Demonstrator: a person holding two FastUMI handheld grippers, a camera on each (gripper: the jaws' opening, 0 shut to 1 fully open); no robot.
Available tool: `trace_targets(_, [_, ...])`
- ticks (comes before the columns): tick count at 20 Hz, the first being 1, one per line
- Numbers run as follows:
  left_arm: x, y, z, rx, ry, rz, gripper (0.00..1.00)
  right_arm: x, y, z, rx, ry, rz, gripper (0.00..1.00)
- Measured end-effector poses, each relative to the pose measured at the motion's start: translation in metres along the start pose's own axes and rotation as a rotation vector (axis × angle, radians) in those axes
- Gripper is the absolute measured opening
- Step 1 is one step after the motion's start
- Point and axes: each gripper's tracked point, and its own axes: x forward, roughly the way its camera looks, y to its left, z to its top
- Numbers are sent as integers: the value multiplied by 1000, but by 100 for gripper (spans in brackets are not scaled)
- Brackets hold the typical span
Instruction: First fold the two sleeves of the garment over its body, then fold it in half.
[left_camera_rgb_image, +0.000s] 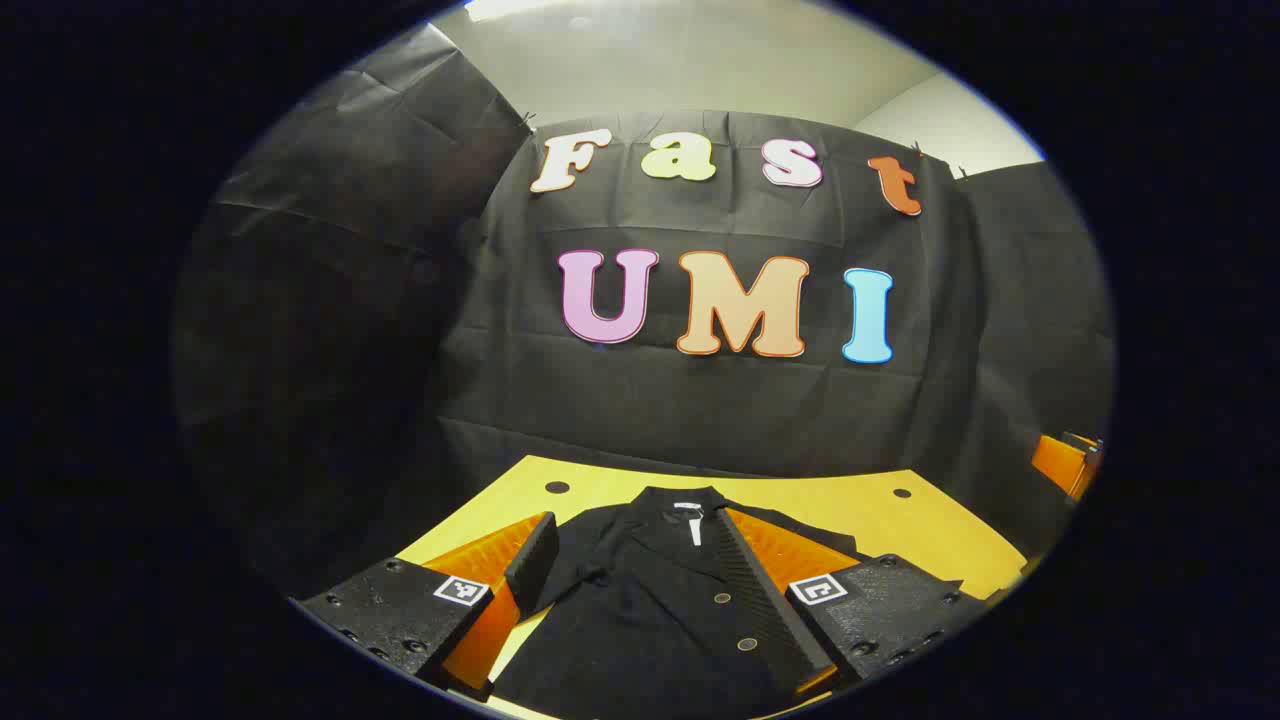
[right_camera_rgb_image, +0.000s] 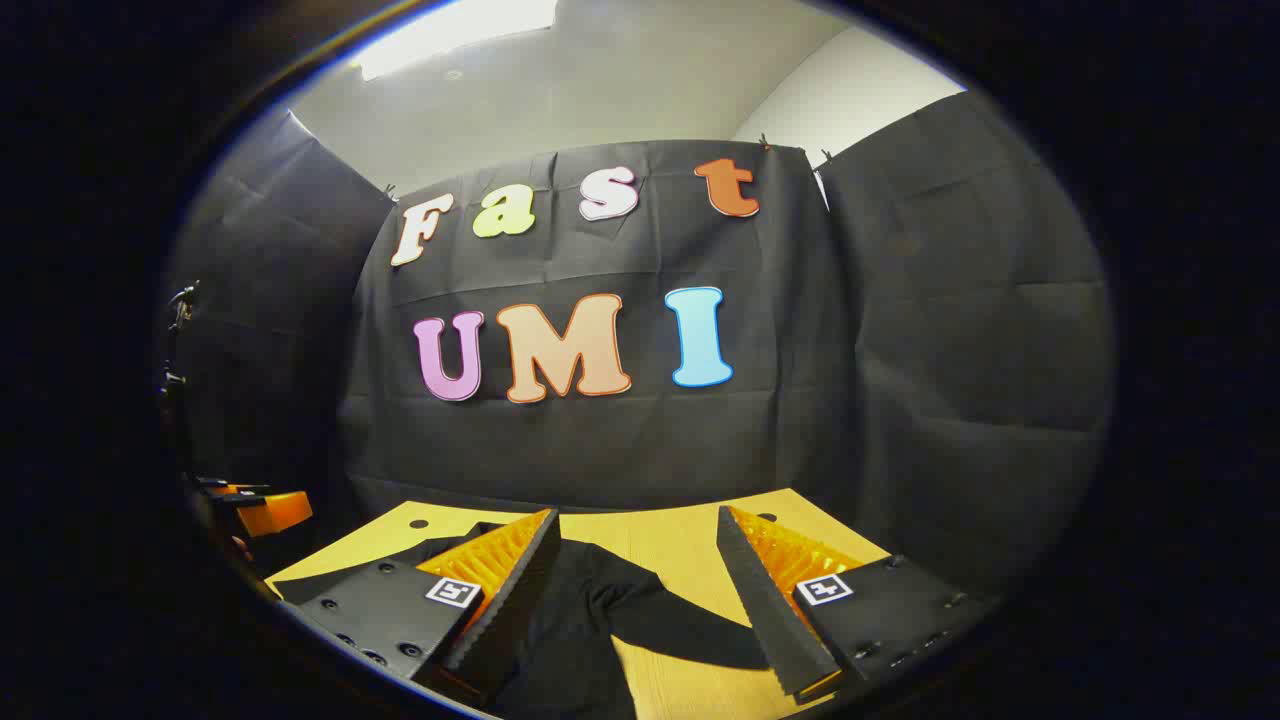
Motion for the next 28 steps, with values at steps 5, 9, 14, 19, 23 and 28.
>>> trace_targets(5, [1, 3, 4, 22, -10, -5, 93, -4, 2, -1, 12, 8, -3, 98])
trace_targets(9, [-4, 3, 5, 47, -21, -9, 93, -10, -2, -2, 7, 20, -2, 99])
trace_targets(14, [-10, 9, -4, 24, -1, -1, 92, -19, 1, -5, 11, 24, -1, 98])
trace_targets(19, [-21, 19, -6, 24, 2, 37, 92, -24, -6, -10, 19, 40, 1, 98])
trace_targets(23, [-29, 29, -14, 15, 20, 77, 93, -25, -8, -13, 15, 50, 6, 99])
trace_targets(28, [-38, 41, -16, 15, 19, 127, 92, -26, -19, -16, 19, 66, 7, 99])
